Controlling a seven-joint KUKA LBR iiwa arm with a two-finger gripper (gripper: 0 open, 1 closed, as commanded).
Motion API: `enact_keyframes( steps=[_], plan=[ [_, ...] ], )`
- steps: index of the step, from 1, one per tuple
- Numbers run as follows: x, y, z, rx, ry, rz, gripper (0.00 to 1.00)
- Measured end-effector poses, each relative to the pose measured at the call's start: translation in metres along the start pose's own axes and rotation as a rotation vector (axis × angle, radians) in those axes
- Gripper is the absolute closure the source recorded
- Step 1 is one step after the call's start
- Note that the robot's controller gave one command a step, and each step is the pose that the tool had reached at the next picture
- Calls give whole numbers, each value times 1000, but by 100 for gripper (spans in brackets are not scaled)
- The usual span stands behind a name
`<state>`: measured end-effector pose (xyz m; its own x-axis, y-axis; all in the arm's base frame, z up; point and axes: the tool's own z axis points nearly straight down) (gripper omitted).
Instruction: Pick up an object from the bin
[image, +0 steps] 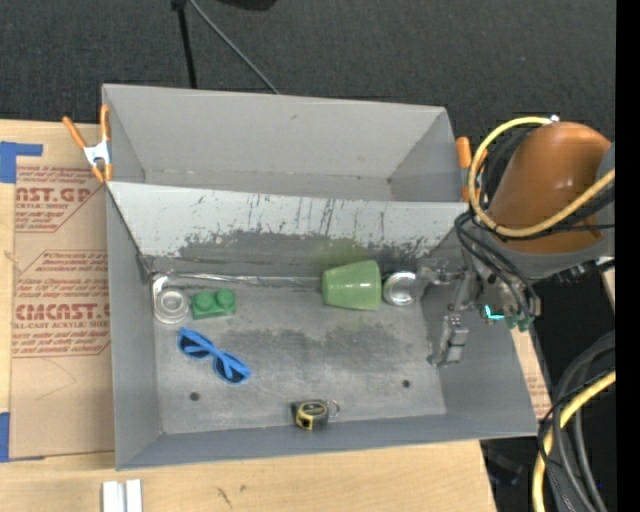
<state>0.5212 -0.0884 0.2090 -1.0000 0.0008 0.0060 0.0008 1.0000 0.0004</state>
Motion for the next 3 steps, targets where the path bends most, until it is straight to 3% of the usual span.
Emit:
enact_keyframes(
  steps=[1,2,3],
  plan=[
    [-55,40,113,0,-17,82,0],
    [-16,48,139,0,-9,-282,0],
    [-64,14,142,-15,15,-310,0]
  ],
)
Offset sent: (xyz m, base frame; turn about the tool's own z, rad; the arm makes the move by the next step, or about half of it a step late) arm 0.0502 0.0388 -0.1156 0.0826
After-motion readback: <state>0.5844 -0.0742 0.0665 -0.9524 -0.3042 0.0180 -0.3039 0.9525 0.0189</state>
